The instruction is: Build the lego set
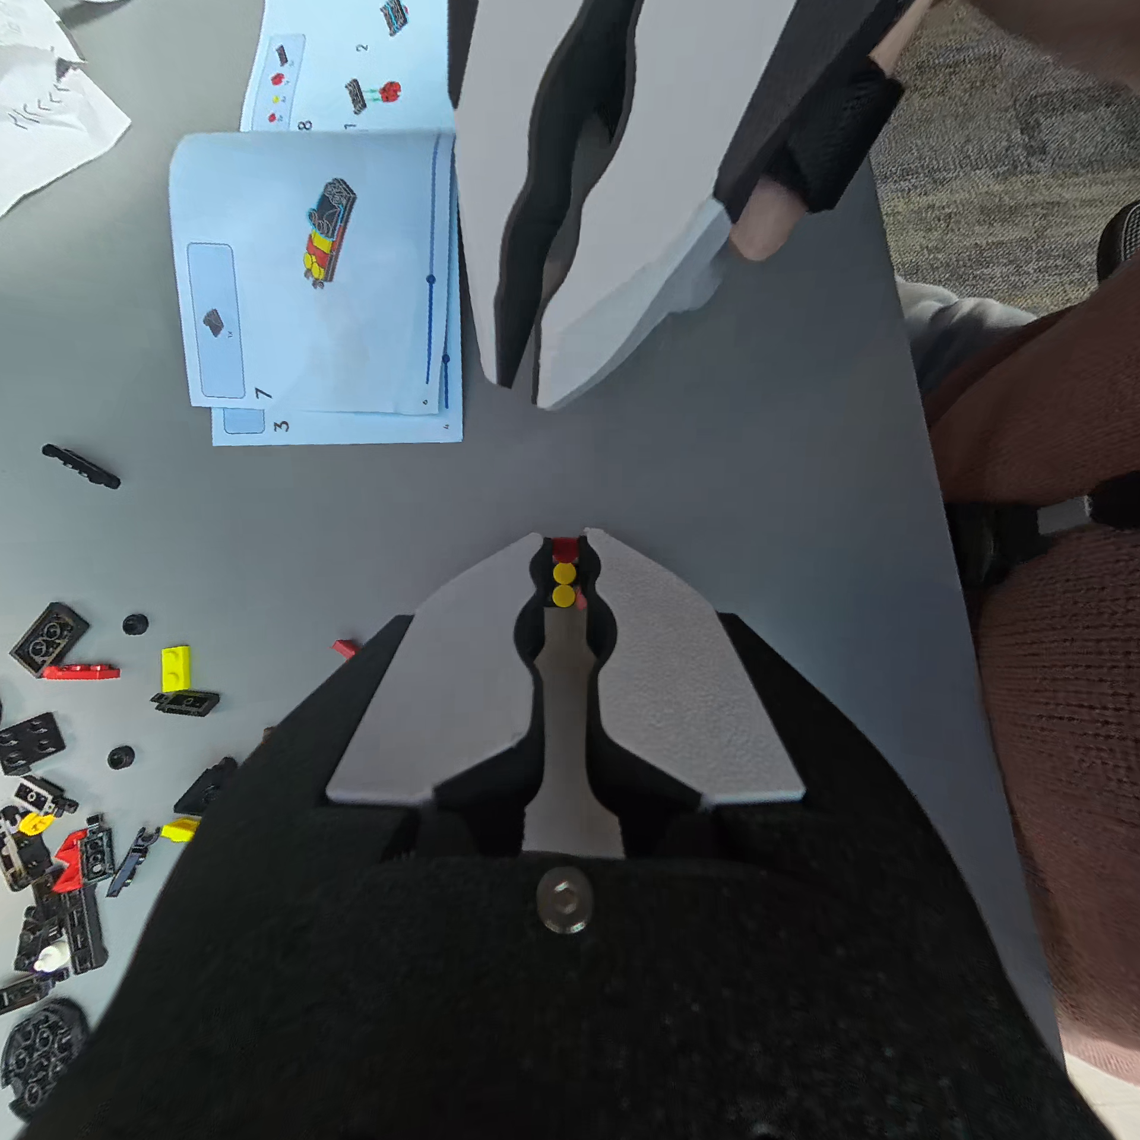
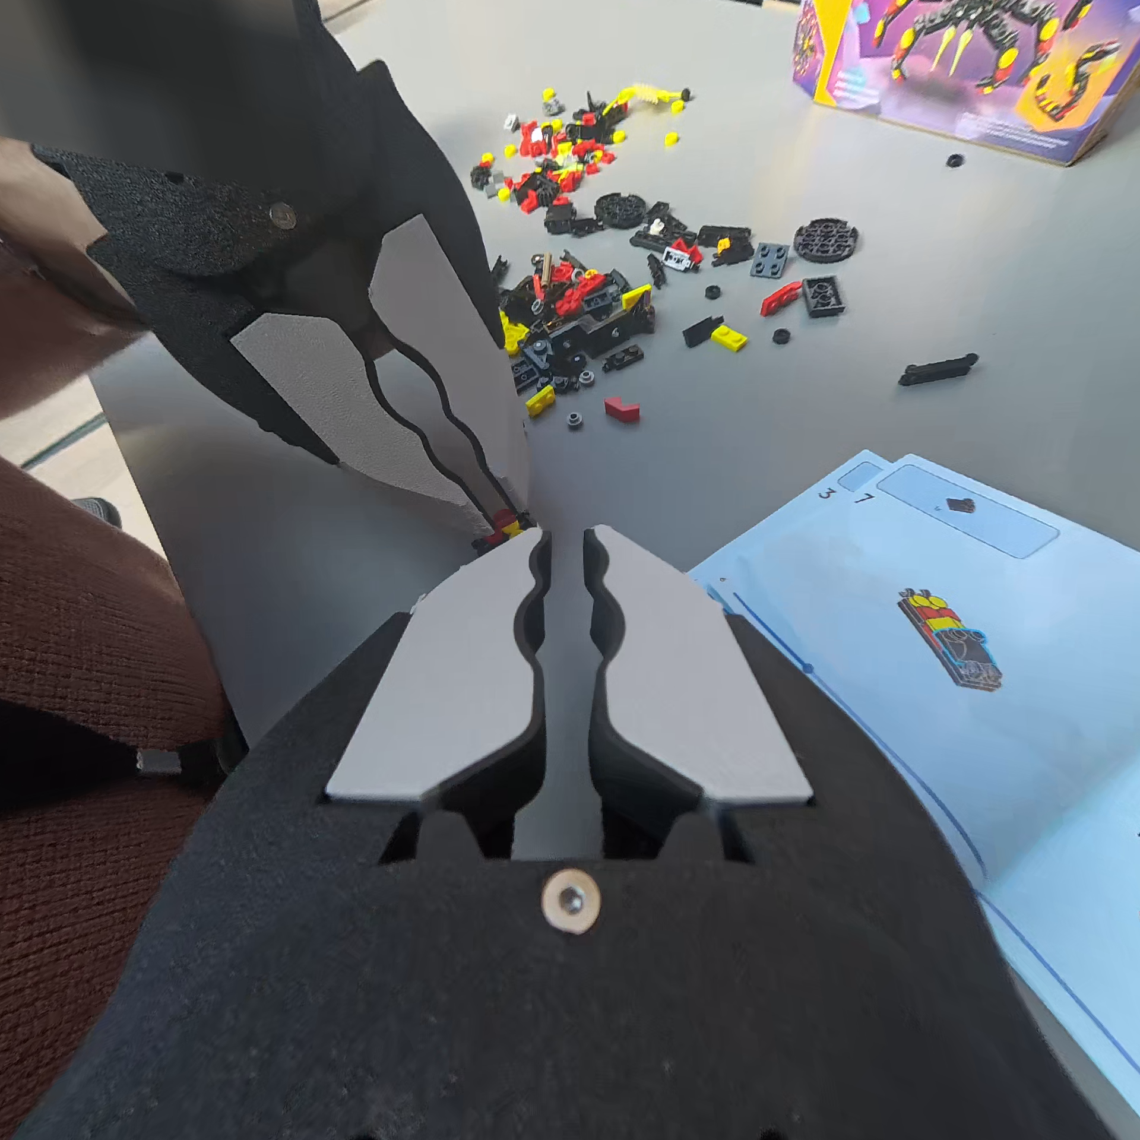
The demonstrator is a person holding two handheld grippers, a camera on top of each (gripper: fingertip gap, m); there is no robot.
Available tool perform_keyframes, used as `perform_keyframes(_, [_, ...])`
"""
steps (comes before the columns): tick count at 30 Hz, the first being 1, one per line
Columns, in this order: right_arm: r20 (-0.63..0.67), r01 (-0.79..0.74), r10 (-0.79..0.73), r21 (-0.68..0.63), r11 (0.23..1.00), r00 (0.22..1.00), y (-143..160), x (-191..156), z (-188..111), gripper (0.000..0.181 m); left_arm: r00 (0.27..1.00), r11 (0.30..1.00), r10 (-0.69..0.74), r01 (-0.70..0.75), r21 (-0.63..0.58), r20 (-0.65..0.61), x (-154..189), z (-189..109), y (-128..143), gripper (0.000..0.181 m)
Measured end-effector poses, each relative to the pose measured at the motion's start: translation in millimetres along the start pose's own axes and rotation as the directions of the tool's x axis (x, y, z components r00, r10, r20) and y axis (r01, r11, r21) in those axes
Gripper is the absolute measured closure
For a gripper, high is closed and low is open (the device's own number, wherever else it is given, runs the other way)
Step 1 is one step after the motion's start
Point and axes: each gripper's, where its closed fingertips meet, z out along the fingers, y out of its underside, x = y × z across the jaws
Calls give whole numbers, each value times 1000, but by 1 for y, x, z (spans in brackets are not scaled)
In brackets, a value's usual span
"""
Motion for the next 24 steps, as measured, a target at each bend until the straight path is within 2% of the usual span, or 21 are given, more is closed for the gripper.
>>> perform_keyframes(1, [-12,-11,12,28,1000,1000,-3,2,-6,172,1000,1000,-12,12,25,-3,-1,-2,-2,174])
perform_keyframes(5, [-79,-29,38,109,994,996,-8,12,-32,170,999,995,-24,26,94,-21,-5,-4,-13,174])
perform_keyframes(11, [-133,-96,114,137,986,985,8,22,-60,165,1000,992,8,-4,122,-27,-5,2,-27,174])
perform_keyframes(19, [-172,-120,148,162,979,974,15,23,-82,164,998,987,43,-35,159,-48,3,12,-46,173])
perform_keyframes(24, [-164,-139,168,175,975,972,19,17,-83,164,996,983,70,-58,175,-64,9,22,-54,173])
